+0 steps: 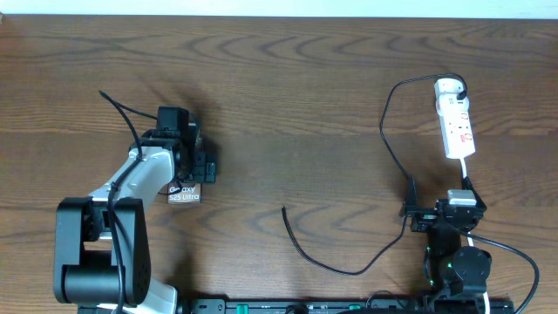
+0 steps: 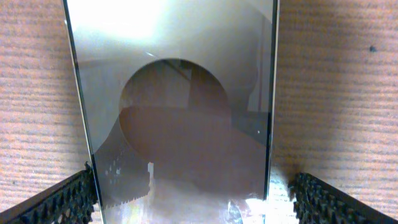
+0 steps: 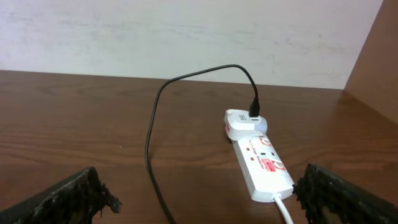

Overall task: Plug charger to phone and switch on socket
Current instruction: 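Close the left gripper on the phone's long edges, then lift the phone with the left gripper and tilt it upright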

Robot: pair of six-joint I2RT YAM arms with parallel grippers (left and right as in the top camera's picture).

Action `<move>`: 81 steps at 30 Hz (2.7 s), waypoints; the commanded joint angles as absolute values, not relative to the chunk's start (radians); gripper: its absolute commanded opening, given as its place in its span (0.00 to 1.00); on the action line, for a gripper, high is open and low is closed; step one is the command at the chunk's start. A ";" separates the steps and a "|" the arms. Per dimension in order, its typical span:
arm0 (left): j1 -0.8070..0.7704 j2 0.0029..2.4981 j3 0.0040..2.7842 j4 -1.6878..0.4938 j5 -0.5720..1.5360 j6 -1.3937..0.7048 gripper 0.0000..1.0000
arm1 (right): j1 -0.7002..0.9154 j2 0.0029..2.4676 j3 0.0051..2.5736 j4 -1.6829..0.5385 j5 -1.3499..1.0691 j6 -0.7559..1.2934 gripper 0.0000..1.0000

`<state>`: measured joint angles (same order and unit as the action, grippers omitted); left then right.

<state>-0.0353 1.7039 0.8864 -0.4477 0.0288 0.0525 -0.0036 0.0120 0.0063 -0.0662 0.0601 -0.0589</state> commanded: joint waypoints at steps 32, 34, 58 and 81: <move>-0.031 1.710 0.873 -0.462 0.019 0.060 0.91 | -0.012 0.005 0.006 -0.070 0.061 -0.057 0.99; -0.031 1.710 0.873 -0.462 0.019 0.060 0.90 | -0.012 0.005 0.006 -0.070 0.061 -0.057 0.99; -0.031 1.710 0.873 -0.462 0.019 0.060 0.78 | -0.012 0.005 0.006 -0.070 0.061 -0.057 0.99; -0.031 1.710 0.873 -0.462 0.019 0.060 0.57 | -0.012 0.005 0.006 -0.070 0.061 -0.057 0.99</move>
<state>-0.0353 1.7020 0.8864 -0.4519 0.0311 0.0528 -0.0036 0.0120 0.0063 -0.0662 0.0601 -0.0589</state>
